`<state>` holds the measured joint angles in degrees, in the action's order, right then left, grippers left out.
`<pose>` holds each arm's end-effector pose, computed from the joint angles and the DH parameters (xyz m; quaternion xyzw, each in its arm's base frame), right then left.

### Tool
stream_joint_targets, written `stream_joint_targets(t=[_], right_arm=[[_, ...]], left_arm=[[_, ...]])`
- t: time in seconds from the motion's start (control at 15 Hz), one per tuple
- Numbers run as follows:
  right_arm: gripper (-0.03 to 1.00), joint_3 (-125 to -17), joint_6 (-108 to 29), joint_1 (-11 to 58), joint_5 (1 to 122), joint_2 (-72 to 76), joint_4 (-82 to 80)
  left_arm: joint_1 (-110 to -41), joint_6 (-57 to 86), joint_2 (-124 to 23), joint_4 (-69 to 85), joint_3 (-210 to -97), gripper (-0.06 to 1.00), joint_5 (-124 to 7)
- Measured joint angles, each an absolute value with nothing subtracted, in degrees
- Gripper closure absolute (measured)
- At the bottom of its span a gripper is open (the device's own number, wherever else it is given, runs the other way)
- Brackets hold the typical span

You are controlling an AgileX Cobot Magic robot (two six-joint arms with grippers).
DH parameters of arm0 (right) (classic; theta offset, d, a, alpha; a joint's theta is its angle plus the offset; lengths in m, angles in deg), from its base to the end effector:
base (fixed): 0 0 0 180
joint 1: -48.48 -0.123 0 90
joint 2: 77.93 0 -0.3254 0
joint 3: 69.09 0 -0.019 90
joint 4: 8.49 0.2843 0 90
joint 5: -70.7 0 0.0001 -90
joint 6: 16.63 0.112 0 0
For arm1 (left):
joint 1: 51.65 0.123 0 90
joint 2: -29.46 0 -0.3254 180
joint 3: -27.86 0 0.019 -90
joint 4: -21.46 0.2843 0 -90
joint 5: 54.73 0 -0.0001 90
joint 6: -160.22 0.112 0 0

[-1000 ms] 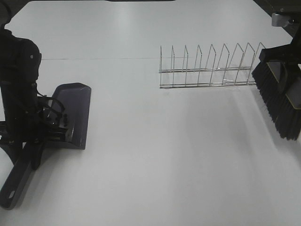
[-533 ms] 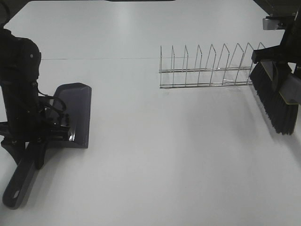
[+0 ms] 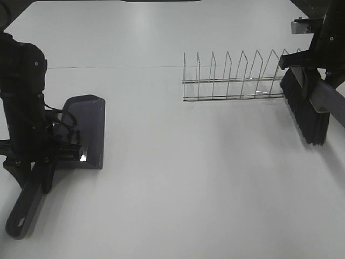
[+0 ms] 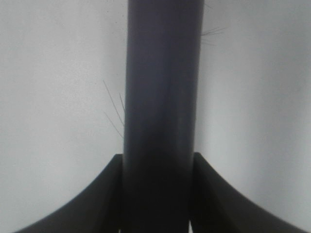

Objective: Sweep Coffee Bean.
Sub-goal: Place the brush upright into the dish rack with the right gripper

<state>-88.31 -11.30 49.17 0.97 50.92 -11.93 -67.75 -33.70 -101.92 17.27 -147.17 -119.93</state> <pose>0.4794 -0.0121 0.1870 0.0423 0.9987 -0.0280 0.0067 0.3669 -0.1136 0.0706 0.0026 -0.9819 -0.0197 0.1882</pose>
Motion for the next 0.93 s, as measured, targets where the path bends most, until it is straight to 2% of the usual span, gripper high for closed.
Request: stream_joint_targets(t=[0.93], right_arm=[[0.66, -88.8, -14.9, 49.2, 3.5, 53.3, -7.6]], left_arm=[[-67.7, -33.7, -101.9, 17.3, -147.2, 0.62, -119.8]])
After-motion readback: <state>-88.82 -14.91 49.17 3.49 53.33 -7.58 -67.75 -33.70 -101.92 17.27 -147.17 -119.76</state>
